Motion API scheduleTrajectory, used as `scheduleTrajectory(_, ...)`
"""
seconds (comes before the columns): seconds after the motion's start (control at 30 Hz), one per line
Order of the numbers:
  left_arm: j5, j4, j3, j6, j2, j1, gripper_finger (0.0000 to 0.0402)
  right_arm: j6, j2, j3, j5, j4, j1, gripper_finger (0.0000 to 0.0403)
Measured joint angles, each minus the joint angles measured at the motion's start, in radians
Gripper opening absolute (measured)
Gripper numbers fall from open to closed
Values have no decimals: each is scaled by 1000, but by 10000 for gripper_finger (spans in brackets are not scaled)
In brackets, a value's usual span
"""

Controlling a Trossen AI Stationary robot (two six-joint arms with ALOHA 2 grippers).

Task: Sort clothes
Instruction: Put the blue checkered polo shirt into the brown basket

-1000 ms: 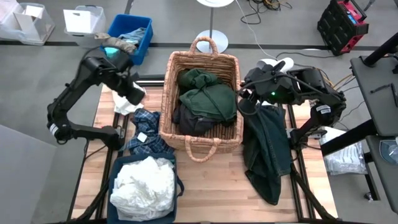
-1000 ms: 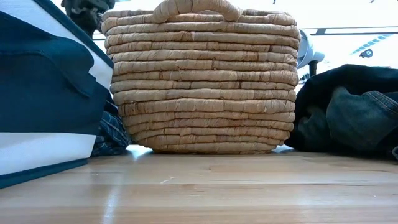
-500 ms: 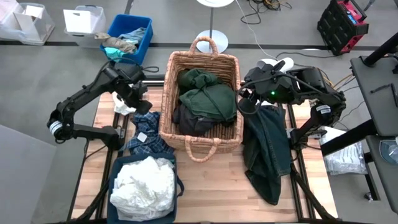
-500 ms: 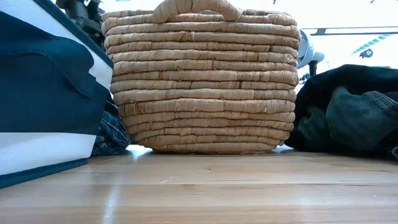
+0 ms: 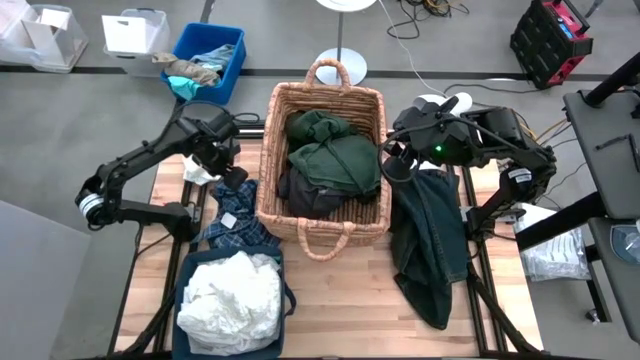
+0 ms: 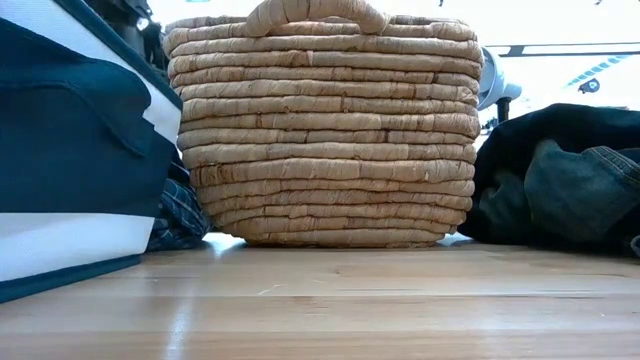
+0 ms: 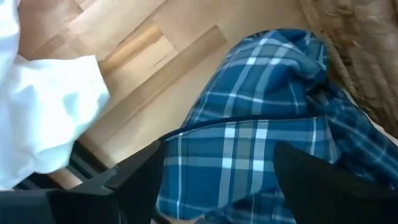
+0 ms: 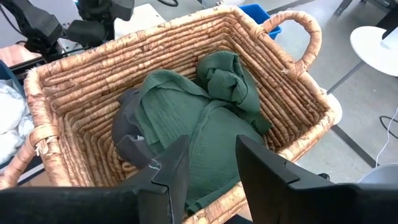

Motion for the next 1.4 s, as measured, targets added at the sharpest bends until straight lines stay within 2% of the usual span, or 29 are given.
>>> scheduleTrajectory(0.37, 1, 70, -132, -8, 0, 0, 275, 0, 0, 0, 0, 0, 0, 130)
scheduleTrajectory(0.53, 2, 129, -214, -18, 0, 0, 249, 0, 0, 0, 0, 1, 0, 121)
scheduleTrajectory(0.67, 47, 157, -262, -14, 0, 0, 172, 0, 0, 0, 0, 1, 0, 116)
scheduleTrajectory(0.8, 73, 148, -267, -4, -2, 0, 36, 0, 0, 0, 0, 2, 0, 118)
scheduleTrajectory(0.83, 73, 135, -260, -10, -3, 0, 20, 0, 0, 0, 0, 2, 0, 119)
scheduleTrajectory(1.03, 69, -4, -127, 1, -33, -1, 3, 0, 0, 0, 0, 9, 0, 127)
scheduleTrajectory(1.23, 38, -138, 90, 5, -91, -1, 1, -5, 0, 0, 0, 23, 0, 128)
scheduleTrajectory(1.4, 38, -196, 296, -9, -126, -1, 1, -73, 0, 0, 1, 103, 0, 118)
